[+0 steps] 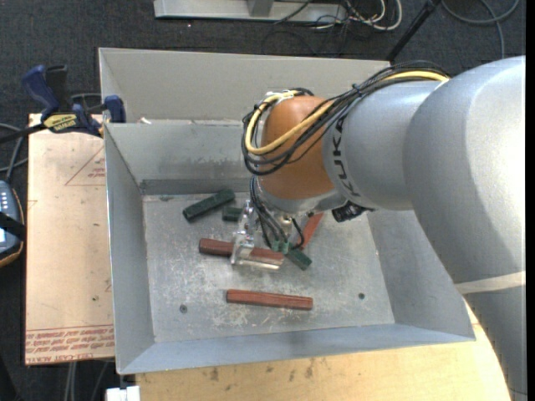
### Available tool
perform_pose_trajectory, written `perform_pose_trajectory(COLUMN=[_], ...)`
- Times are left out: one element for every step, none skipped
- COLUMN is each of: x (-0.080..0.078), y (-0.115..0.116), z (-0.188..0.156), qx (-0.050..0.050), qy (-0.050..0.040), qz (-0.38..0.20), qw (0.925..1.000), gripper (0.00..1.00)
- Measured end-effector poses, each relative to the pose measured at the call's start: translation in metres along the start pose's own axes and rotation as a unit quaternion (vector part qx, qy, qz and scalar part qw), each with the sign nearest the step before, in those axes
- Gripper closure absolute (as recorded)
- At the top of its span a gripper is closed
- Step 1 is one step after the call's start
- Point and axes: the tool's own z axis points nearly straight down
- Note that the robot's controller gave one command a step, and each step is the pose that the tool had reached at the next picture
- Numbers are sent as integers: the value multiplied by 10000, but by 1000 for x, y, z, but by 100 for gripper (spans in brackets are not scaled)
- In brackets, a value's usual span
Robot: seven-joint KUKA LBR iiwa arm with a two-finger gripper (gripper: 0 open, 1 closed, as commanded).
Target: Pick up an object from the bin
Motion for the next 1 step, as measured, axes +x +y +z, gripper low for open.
perform_pose_trajectory(x=[0], y=[0], z=[0], qx=[0], qy=[0], qz=[0], qw=[10000], gripper=[100])
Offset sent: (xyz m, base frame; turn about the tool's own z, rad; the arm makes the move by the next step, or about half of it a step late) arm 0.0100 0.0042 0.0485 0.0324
